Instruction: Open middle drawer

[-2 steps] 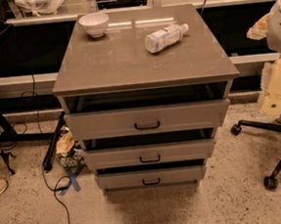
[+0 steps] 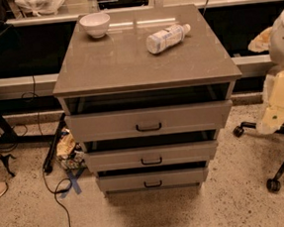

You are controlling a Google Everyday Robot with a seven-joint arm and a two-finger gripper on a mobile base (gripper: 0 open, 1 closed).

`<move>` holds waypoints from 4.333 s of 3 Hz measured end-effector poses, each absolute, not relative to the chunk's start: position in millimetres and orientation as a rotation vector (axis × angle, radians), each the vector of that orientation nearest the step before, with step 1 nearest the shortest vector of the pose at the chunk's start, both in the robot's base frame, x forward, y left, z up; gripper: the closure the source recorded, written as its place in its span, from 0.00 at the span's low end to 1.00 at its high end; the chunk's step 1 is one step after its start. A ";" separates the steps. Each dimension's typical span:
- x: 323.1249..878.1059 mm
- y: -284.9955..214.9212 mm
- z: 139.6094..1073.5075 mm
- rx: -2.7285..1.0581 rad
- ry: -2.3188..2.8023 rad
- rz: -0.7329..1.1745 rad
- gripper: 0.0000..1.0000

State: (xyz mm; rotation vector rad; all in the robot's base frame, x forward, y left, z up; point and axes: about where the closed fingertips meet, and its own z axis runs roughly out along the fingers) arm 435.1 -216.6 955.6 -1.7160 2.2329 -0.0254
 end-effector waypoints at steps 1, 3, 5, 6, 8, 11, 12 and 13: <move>425.9 -209.7 893.5 -1.716 2.194 0.133 0.00; 429.4 -160.0 698.9 -1.673 2.051 0.647 0.00; 430.4 -159.2 670.2 -1.669 2.061 0.710 0.00; 445.8 -179.5 628.6 -1.713 2.033 0.606 0.00; 527.1 -208.0 545.0 -1.752 1.851 0.414 0.00; 538.2 -196.2 493.8 -1.848 1.778 0.286 0.00; 560.7 -188.6 473.9 -1.872 1.688 0.208 0.00; 583.0 -175.5 458.2 -1.895 1.612 0.165 0.00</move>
Offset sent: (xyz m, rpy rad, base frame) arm -0.0132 0.0344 -0.2638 0.4439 0.1672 0.1729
